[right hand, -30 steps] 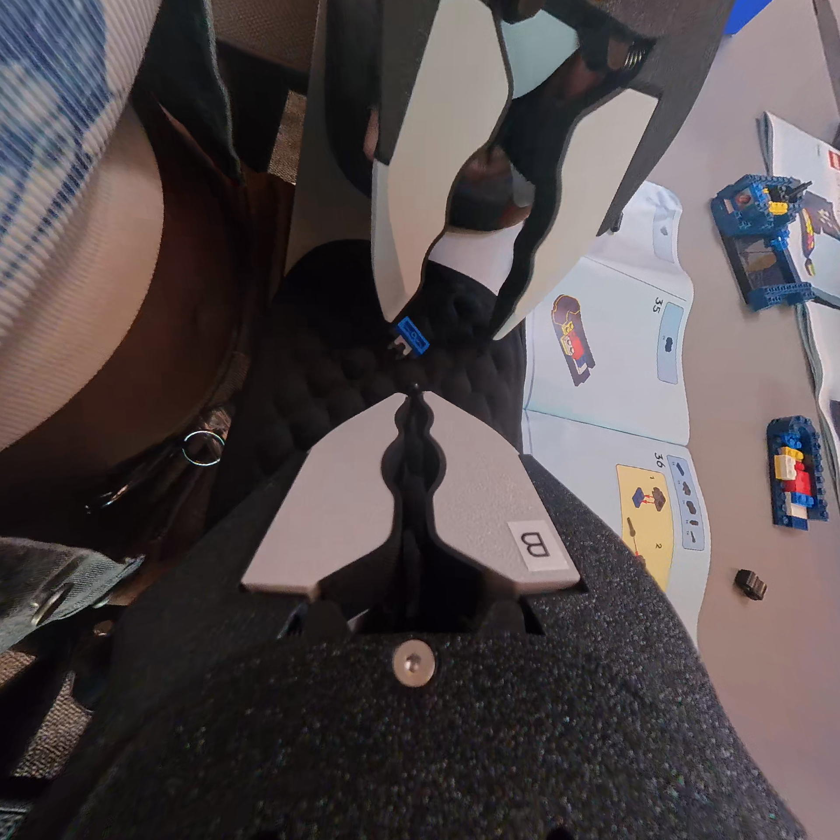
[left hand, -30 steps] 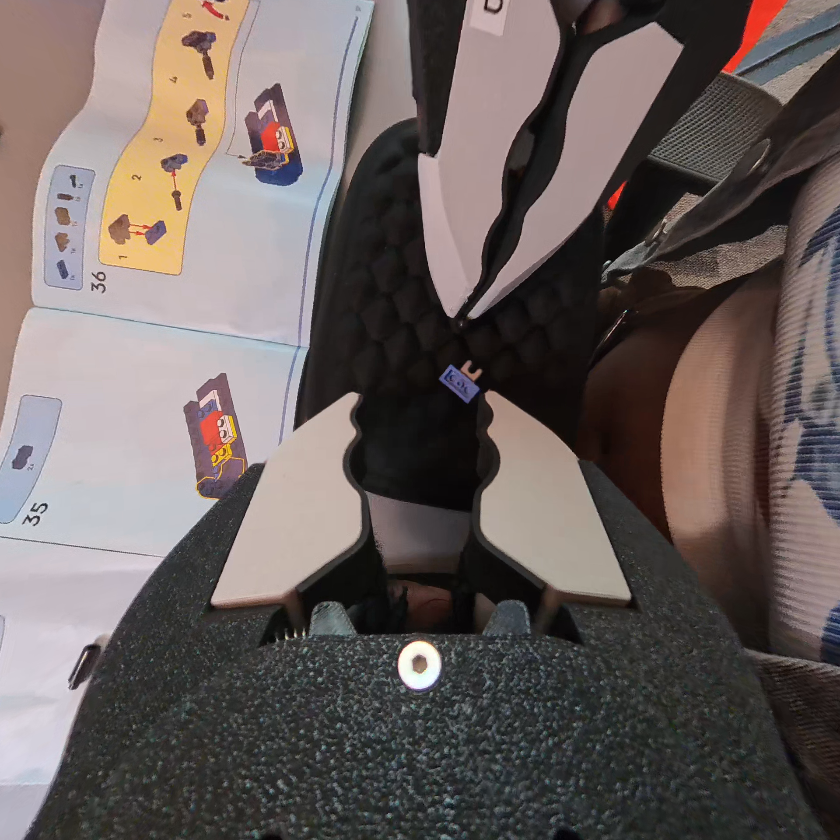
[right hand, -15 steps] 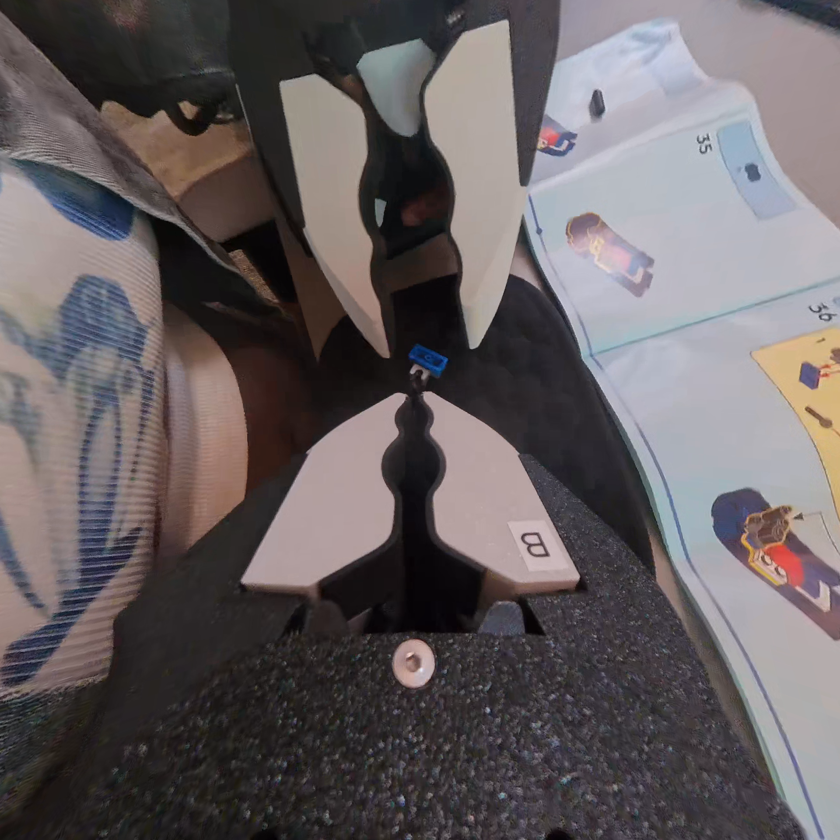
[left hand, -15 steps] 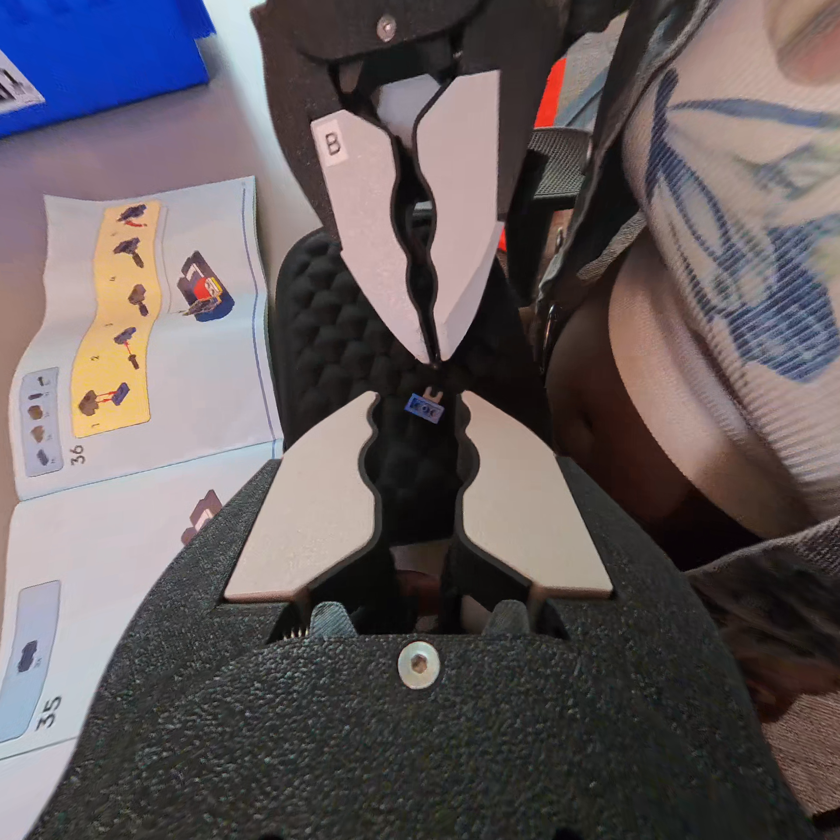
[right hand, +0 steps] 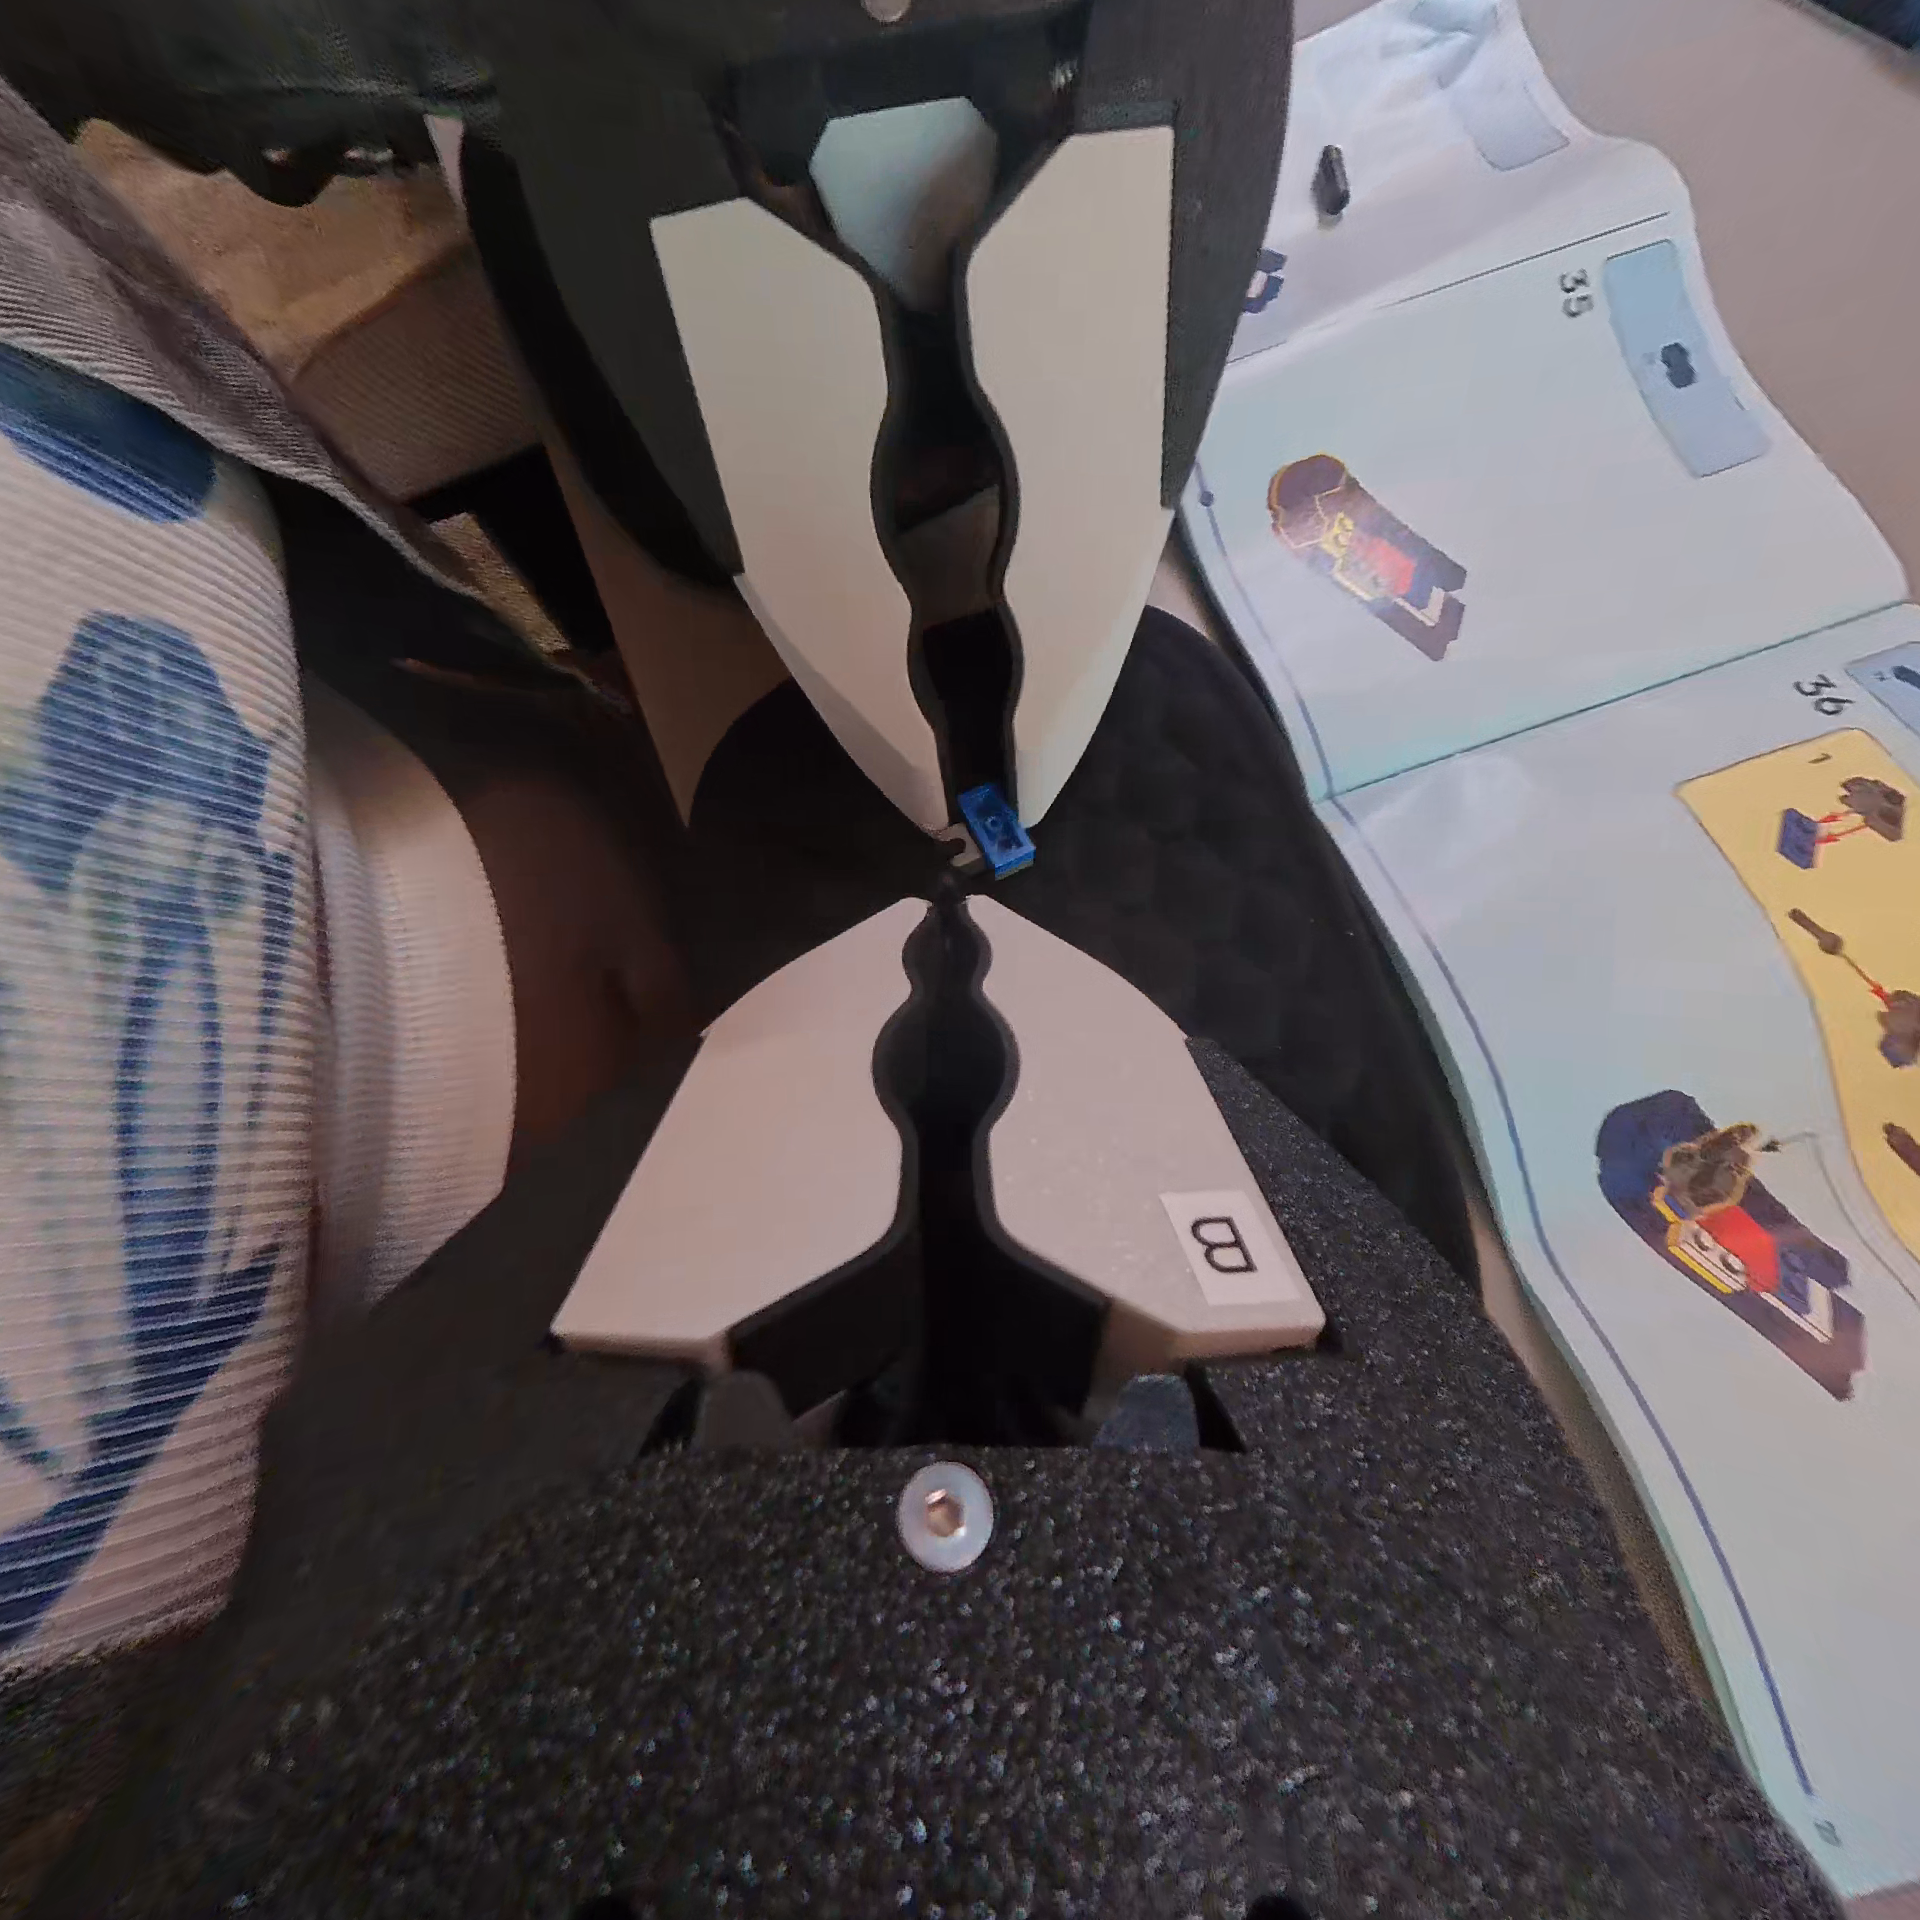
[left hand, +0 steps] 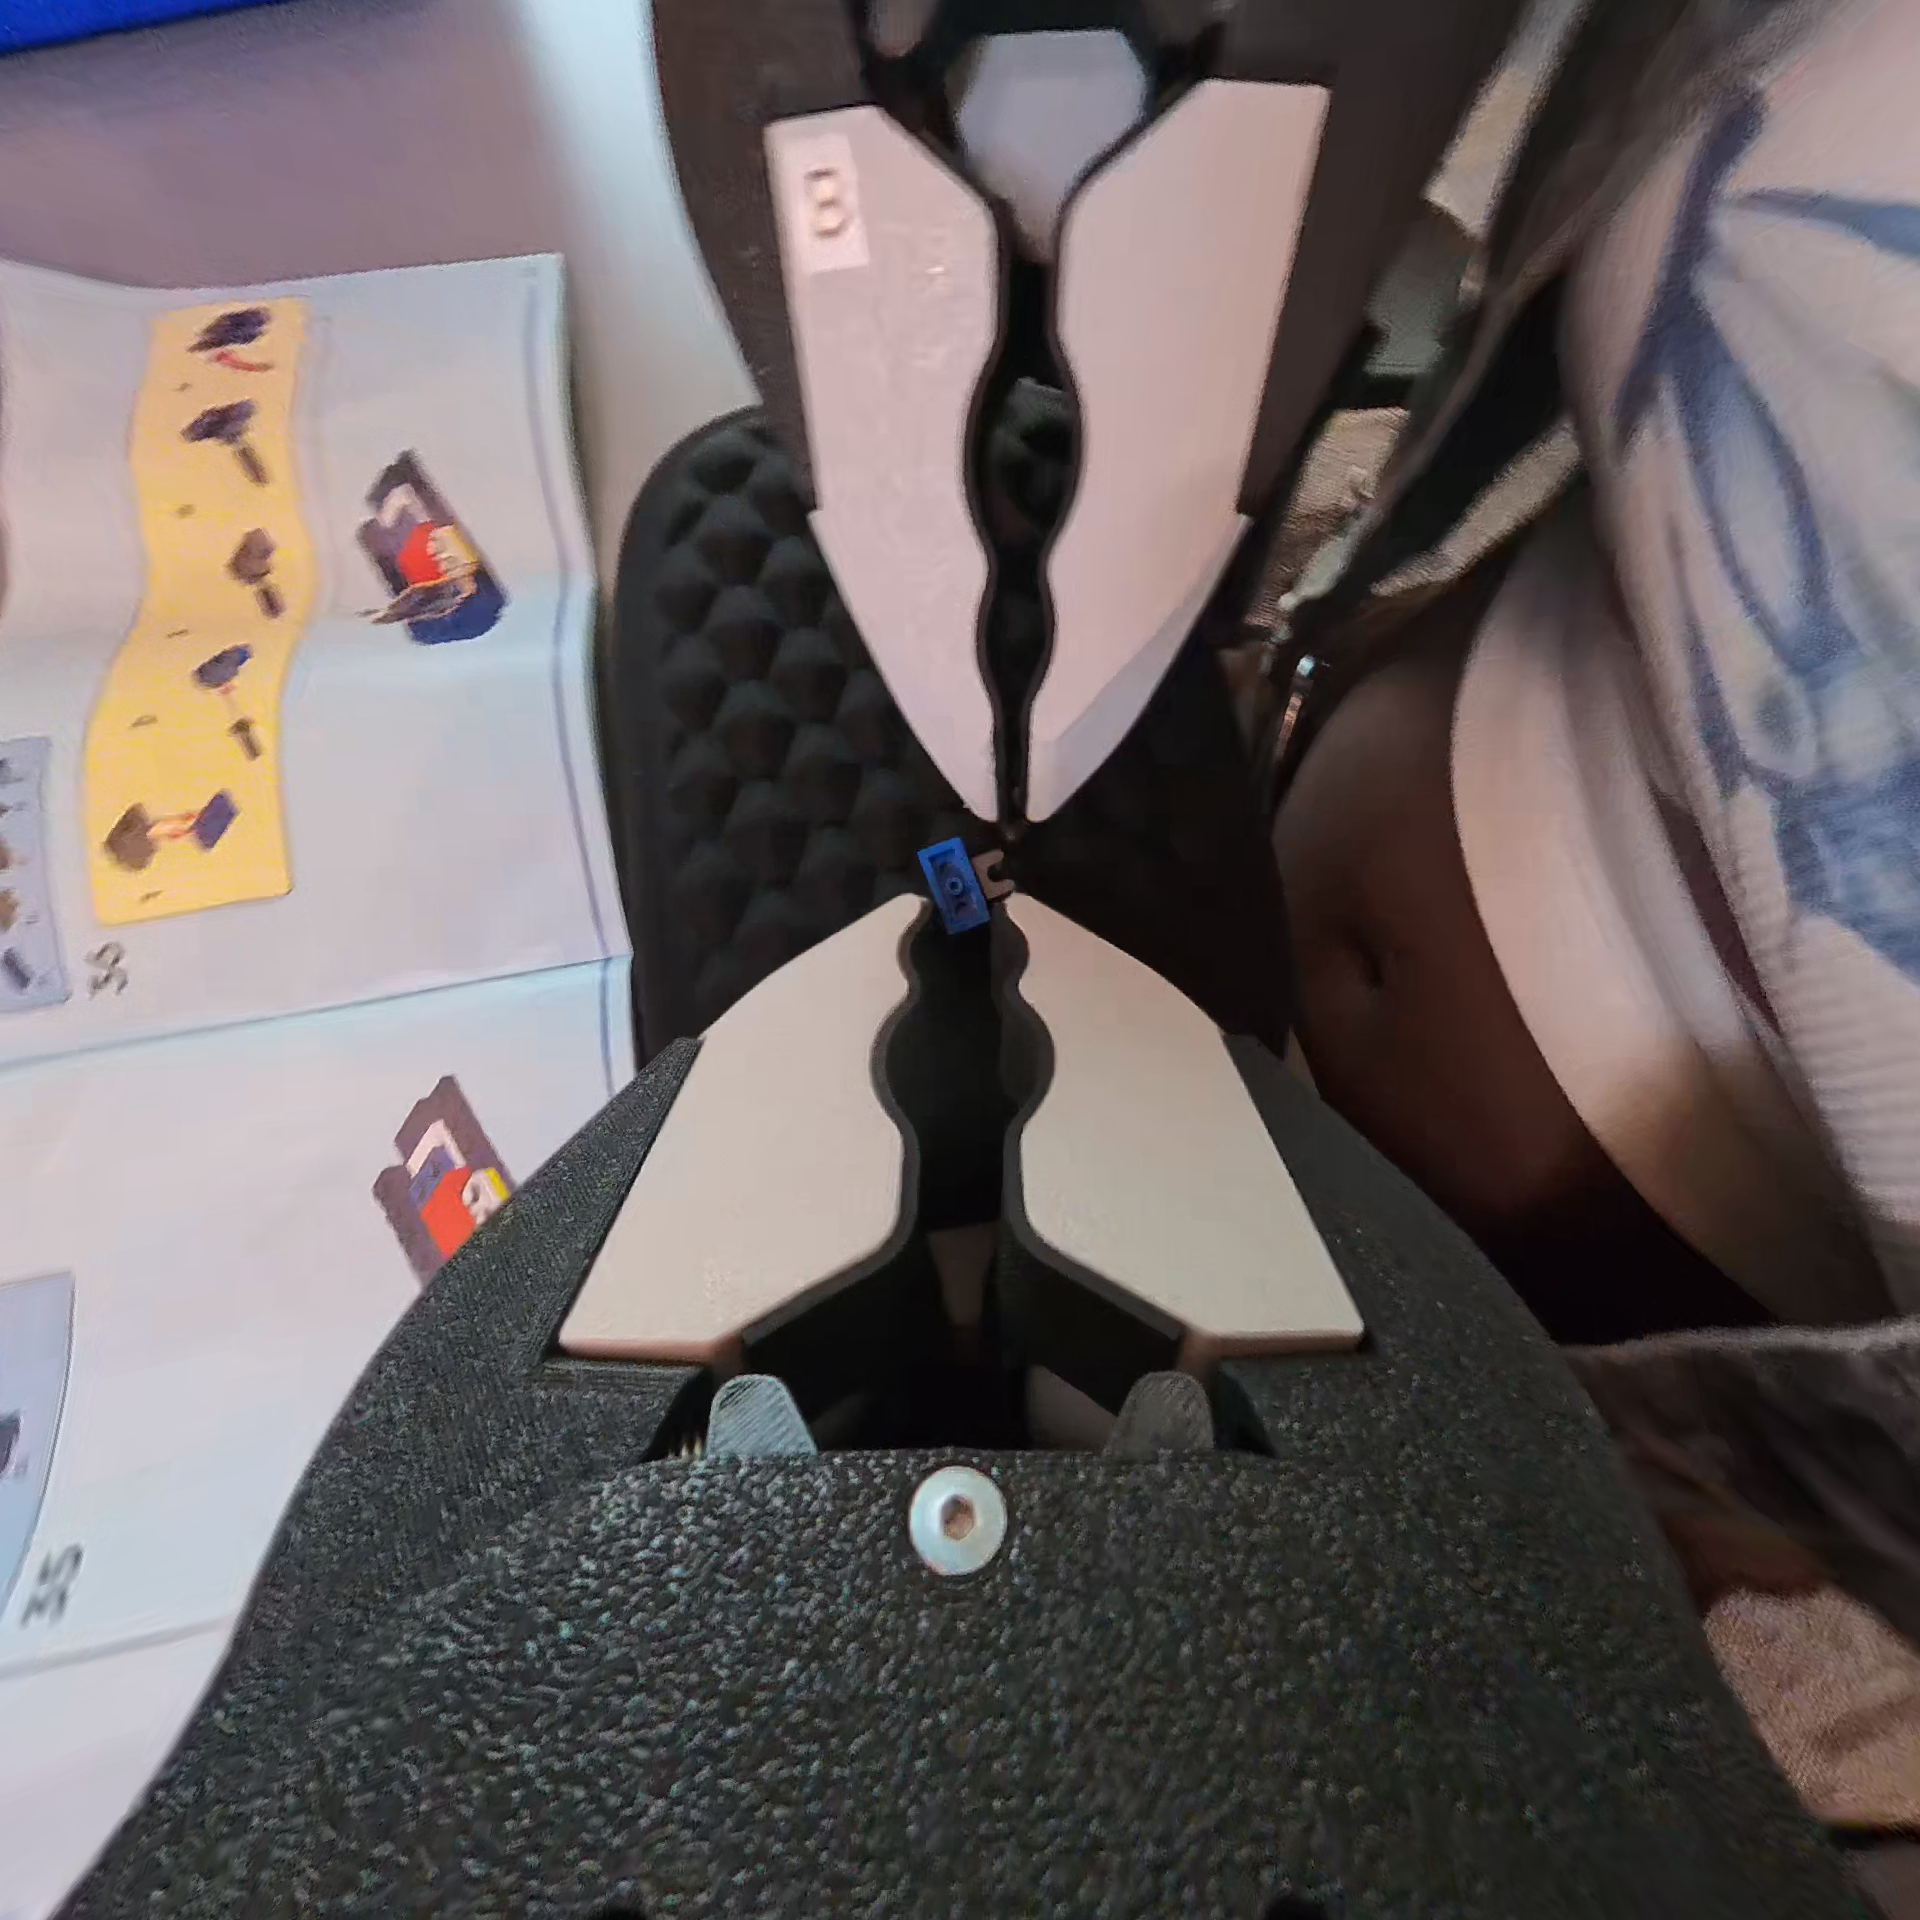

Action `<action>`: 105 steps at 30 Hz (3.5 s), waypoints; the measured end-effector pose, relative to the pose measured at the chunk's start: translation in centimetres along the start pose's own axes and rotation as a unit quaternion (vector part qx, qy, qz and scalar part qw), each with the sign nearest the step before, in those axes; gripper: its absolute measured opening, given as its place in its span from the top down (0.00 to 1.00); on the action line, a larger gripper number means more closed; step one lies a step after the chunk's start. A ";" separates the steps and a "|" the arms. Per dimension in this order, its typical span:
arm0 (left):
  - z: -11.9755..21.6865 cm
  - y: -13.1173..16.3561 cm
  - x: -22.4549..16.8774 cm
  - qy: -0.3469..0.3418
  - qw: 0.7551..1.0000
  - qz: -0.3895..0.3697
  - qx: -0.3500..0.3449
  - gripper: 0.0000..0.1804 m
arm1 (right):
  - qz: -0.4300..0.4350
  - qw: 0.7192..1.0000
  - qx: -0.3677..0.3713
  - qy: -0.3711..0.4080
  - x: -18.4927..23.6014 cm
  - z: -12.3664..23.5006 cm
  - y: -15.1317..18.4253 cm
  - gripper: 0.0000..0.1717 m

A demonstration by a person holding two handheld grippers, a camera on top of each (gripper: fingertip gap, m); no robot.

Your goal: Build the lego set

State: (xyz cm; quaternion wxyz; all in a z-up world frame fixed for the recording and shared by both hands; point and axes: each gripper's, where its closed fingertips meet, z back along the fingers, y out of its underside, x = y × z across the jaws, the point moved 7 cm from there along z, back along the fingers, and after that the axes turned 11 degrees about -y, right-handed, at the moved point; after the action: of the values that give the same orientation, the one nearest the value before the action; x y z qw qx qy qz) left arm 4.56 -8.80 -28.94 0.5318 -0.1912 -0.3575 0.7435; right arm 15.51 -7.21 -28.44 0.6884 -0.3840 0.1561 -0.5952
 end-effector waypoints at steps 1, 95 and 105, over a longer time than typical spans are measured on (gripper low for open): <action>0.0 -0.1 0.2 -0.020 1.000 0.024 0.002 0.95 | -0.001 1.000 0.000 0.008 -0.1 0.2 0.0 0.98; -3.1 -2.2 -2.3 -0.200 0.976 0.079 0.044 0.95 | -0.279 0.952 -0.037 -0.121 11.9 -1.3 14.3 0.90; -3.1 -2.2 -2.3 -0.202 0.975 0.075 0.045 0.95 | -0.501 0.818 -0.270 -0.082 12.8 -2.7 16.0 0.87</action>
State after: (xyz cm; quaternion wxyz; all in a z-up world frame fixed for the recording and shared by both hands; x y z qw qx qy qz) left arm 8.94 -9.52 -29.63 0.3989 -0.0394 -0.4086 0.8200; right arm 27.96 -20.19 -38.58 0.1741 -0.6268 0.0391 -0.7585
